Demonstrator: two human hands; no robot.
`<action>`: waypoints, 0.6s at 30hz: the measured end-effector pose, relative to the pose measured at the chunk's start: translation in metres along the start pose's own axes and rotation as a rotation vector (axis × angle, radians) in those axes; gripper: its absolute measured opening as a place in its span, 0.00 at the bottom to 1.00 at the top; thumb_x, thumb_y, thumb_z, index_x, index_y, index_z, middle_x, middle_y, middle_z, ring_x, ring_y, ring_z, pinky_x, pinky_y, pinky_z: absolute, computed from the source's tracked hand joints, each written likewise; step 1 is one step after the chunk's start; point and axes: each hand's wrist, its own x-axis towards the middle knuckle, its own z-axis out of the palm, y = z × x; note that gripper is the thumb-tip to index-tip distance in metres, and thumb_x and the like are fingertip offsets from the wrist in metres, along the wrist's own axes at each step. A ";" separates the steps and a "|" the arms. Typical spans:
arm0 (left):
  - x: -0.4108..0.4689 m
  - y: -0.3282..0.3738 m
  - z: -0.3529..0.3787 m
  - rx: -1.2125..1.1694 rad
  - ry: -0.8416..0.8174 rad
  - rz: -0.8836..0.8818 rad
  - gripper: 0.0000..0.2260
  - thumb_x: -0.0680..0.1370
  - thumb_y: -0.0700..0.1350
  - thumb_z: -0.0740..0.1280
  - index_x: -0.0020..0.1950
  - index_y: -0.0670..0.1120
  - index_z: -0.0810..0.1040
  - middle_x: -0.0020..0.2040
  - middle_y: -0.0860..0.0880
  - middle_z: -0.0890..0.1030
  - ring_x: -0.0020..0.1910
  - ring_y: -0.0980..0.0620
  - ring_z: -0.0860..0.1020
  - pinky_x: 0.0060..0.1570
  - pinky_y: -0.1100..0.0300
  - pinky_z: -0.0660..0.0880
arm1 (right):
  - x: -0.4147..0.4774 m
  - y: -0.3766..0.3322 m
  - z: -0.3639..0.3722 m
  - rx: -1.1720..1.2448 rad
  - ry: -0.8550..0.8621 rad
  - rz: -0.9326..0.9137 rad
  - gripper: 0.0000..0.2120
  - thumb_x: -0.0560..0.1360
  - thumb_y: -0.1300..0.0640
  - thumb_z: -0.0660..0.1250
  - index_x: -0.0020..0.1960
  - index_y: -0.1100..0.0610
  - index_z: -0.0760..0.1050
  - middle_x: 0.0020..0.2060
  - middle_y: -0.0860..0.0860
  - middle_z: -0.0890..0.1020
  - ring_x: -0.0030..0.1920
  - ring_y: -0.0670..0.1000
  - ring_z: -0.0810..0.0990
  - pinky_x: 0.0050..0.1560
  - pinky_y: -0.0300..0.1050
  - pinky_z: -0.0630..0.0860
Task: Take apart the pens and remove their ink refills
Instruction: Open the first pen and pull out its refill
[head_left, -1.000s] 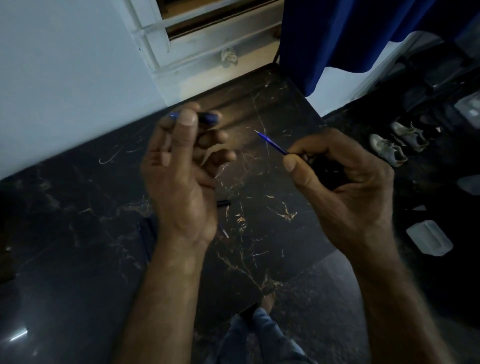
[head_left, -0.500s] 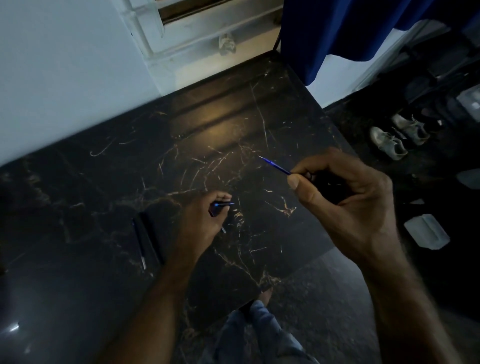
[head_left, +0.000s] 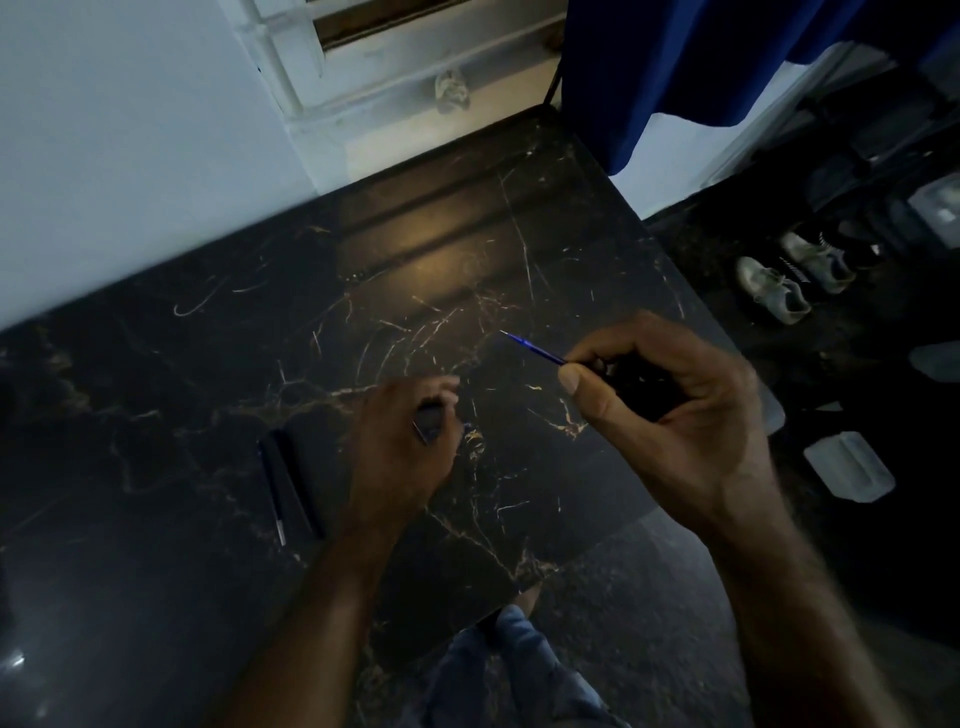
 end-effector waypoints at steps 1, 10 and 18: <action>0.007 0.020 -0.011 -0.235 0.033 -0.058 0.11 0.80 0.40 0.76 0.62 0.46 0.85 0.54 0.48 0.87 0.53 0.44 0.86 0.58 0.45 0.83 | 0.001 0.000 -0.001 0.004 0.006 -0.001 0.06 0.80 0.55 0.76 0.51 0.58 0.84 0.44 0.49 0.84 0.42 0.49 0.84 0.42 0.47 0.81; 0.070 0.137 -0.065 -0.736 -0.129 0.092 0.06 0.81 0.36 0.75 0.54 0.46 0.87 0.45 0.47 0.89 0.40 0.55 0.85 0.38 0.61 0.81 | 0.016 -0.023 0.005 0.091 0.121 -0.113 0.04 0.80 0.56 0.73 0.55 0.53 0.82 0.46 0.46 0.84 0.41 0.44 0.82 0.41 0.34 0.75; 0.105 0.123 -0.114 -1.090 0.396 -0.100 0.07 0.84 0.41 0.71 0.60 0.43 0.87 0.46 0.49 0.87 0.38 0.56 0.83 0.36 0.62 0.79 | 0.008 -0.019 -0.003 0.141 0.206 -0.102 0.02 0.80 0.61 0.76 0.51 0.60 0.84 0.43 0.54 0.85 0.40 0.50 0.82 0.41 0.38 0.77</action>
